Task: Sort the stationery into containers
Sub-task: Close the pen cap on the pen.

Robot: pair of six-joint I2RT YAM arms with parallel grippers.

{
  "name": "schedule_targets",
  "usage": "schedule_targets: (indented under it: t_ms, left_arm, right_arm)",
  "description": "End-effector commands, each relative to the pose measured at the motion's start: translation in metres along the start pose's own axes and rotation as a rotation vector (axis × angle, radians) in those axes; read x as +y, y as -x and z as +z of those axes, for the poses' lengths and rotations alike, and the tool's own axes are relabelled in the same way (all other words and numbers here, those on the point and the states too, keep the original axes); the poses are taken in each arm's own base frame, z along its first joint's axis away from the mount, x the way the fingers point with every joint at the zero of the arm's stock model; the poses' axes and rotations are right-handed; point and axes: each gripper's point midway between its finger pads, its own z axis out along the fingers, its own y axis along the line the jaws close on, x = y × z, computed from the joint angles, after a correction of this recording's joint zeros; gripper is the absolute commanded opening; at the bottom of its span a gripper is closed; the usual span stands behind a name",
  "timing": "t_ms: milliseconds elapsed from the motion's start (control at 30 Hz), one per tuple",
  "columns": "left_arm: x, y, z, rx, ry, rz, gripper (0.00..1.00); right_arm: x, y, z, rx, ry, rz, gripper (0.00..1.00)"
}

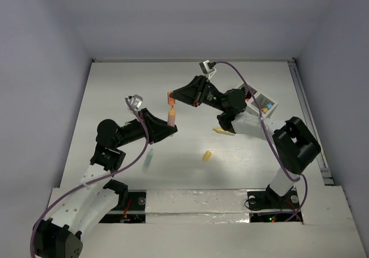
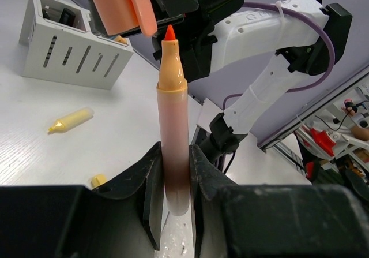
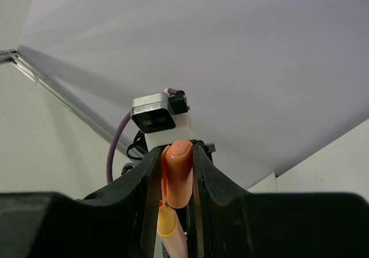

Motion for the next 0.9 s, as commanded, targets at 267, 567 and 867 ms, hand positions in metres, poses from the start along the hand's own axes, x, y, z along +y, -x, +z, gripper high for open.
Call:
schedule_targets:
  t_ms: [267, 567, 867]
  left_arm:
    - [-0.002, 0.006, 0.0, -0.02, -0.016, 0.042, 0.0]
    - [0.0, 0.003, 0.0, -0.007, -0.014, 0.03, 0.0]
    - [0.002, 0.003, 0.001, -0.008, -0.009, 0.026, 0.0]
  right_arm:
    - [0.097, 0.01, -0.011, -0.073, 0.363, -0.246, 0.0]
    - [0.1, 0.01, -0.012, -0.076, 0.369, -0.25, 0.0]
    - [0.103, 0.009, -0.014, -0.075, 0.369, -0.26, 0.0]
